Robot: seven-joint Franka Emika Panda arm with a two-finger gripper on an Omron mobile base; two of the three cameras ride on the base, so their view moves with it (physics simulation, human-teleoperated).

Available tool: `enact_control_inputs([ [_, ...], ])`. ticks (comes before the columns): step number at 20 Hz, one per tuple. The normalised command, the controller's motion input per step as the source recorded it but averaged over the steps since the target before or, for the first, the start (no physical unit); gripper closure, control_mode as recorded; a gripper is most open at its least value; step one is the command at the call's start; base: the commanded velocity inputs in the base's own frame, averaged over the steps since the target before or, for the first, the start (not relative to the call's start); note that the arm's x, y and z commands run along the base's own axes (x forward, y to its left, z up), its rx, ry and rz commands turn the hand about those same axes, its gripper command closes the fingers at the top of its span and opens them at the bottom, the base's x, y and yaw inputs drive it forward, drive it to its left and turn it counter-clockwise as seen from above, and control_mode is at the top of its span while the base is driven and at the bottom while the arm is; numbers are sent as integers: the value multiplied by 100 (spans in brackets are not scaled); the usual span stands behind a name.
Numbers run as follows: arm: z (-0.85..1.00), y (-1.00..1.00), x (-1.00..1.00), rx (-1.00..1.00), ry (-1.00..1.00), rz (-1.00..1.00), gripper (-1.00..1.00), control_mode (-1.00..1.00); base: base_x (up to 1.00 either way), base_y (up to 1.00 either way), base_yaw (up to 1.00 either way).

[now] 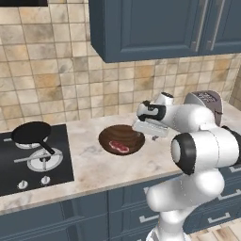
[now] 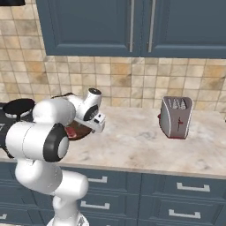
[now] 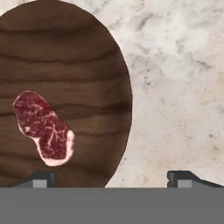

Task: Place one of the steaks on the plate and the other in the bowl. Then place the bowl in the fridge.

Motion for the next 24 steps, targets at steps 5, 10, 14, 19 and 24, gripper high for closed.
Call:
enact_control_inputs([
  [5,-5,-5,14,2,4,0,-100,-100,0,0,0],
  [10,-37,6,10,0,2,0,-100,-100,0,0,0],
  [14,-58,26,14,0,1,0,-100,-100,0,0,0],
  [19,-41,4,13,0,2,0,-100,-100,0,0,0],
  [24,-25,0,18,0,0,0,-100,-100,0,0,0],
])
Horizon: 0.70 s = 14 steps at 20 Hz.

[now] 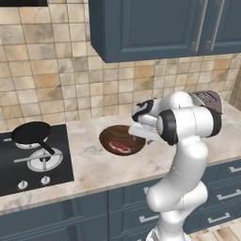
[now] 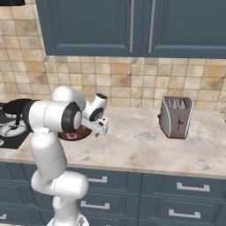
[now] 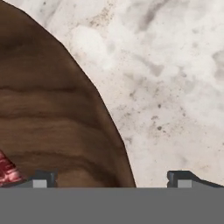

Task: Place one of the steaks on the plate and the other in the bowl. Then place the bowl in the fridge.

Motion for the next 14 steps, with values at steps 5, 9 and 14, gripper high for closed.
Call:
enact_control_inputs([
  [5,-9,6,20,0,0,0,-100,-100,0,0,0],
  [9,0,29,0,0,0,0,100,-100,0,0,0],
  [14,0,44,-2,0,0,0,100,-100,0,0,0],
])
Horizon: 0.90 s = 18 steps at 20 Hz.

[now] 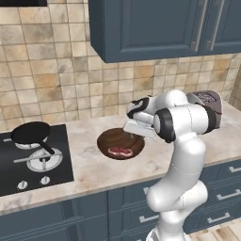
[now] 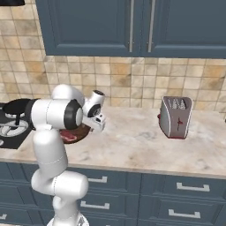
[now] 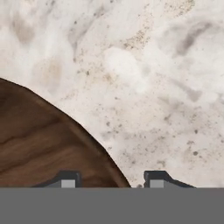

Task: Place one of the steaks on the plate and the other in the bowl. Then place the bowl in the fridge.

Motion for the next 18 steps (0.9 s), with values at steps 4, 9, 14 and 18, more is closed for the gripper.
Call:
enact_control_inputs([
  [4,0,36,-22,0,-1,0,100,-100,0,0,0],
  [9,12,-7,-9,7,2,-14,100,-100,0,0,0],
  [14,58,-38,-46,28,4,-45,100,-100,0,0,0],
  [18,69,-11,-39,27,0,-32,100,-100,0,0,0],
])
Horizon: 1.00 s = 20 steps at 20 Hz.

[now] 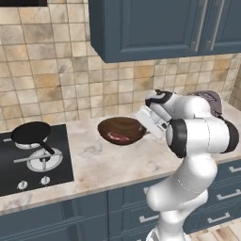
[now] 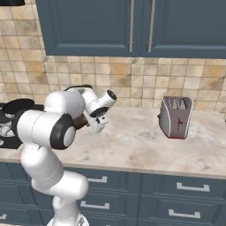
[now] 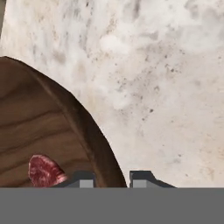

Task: Place one of the steaks on the plate and the other in the bowl. Then place the bowl in the fridge.

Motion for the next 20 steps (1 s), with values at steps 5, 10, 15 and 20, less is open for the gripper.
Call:
enact_control_inputs([
  [5,81,-15,-31,-1,2,-22,100,-100,0,0,0],
  [10,37,-47,-53,-7,-2,-14,100,-100,0,0,0],
  [15,26,-71,-80,14,-20,0,100,-100,0,0,0],
  [20,68,-40,-43,0,0,11,100,-100,0,0,0],
])
